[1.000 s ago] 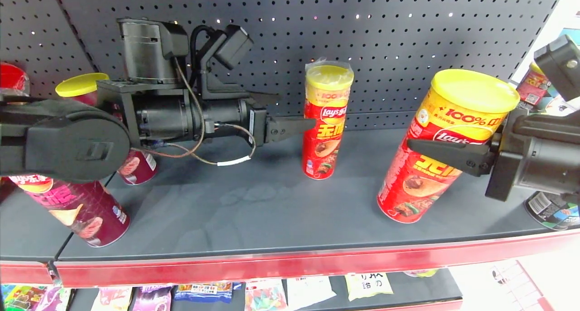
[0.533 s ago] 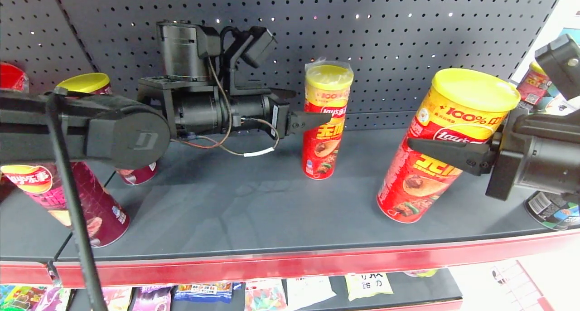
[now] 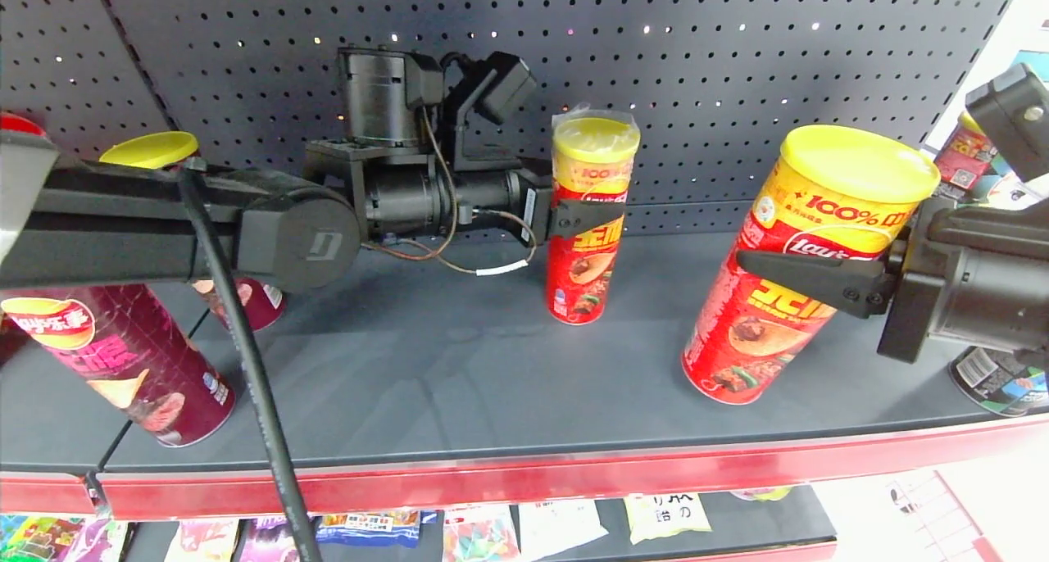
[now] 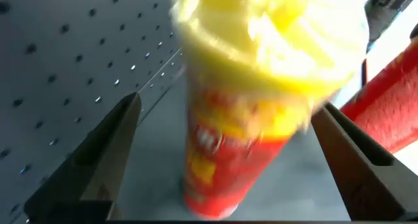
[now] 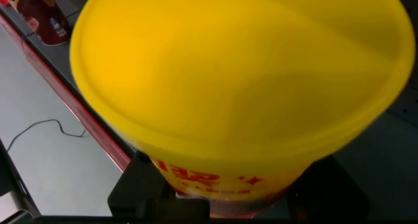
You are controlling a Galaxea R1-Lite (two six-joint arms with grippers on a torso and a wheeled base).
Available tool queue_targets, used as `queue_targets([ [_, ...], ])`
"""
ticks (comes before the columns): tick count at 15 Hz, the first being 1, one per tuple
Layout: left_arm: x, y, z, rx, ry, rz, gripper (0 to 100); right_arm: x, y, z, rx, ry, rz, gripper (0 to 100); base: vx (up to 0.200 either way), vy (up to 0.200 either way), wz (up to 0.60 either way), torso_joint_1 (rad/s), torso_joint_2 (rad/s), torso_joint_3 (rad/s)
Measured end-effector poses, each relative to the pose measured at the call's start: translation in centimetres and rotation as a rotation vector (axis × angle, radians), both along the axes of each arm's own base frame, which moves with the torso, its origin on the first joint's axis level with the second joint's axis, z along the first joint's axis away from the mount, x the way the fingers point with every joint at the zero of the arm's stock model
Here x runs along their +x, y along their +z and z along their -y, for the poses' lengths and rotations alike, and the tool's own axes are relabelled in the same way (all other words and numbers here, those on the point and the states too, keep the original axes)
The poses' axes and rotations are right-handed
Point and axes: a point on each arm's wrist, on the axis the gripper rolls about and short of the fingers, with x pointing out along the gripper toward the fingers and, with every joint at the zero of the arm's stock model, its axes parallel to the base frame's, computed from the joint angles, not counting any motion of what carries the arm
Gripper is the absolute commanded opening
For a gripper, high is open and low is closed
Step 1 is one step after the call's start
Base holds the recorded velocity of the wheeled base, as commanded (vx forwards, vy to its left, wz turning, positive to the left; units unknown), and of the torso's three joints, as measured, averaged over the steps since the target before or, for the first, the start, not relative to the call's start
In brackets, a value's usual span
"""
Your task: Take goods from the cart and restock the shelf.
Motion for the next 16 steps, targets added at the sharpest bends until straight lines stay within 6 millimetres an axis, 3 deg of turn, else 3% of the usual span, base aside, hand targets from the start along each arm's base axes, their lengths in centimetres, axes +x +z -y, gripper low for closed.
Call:
queue_targets([
  [5,0.6,-0.3,1.1,0.001,-0.013,-0.001,100,0.0,0.1,0.1,0.001,-0.005,0.002,0,0.0,0.0,0.0,0.0,0.0,0.0],
  [6,0.7,-0.4,1.2,0.001,-0.01,-0.001,0,0.0,0.1,0.1,0.001,-0.006,0.002,0,0.0,0.0,0.0,0.0,0.0,0.0],
  [13,0.2,-0.9,1.5,0.011,-0.031,-0.017,0,0.1,0.2,0.1,0.004,-0.007,0.007,0,0.0,0.0,0.0,0.0,0.0,0.0],
  [16,-1.4,-1.1,0.5,0.02,-0.103,-0.052,0,0.1,0.3,0.1,0.004,-0.008,0.008,0,0.0,0.0,0.0,0.0,0.0,0.0],
])
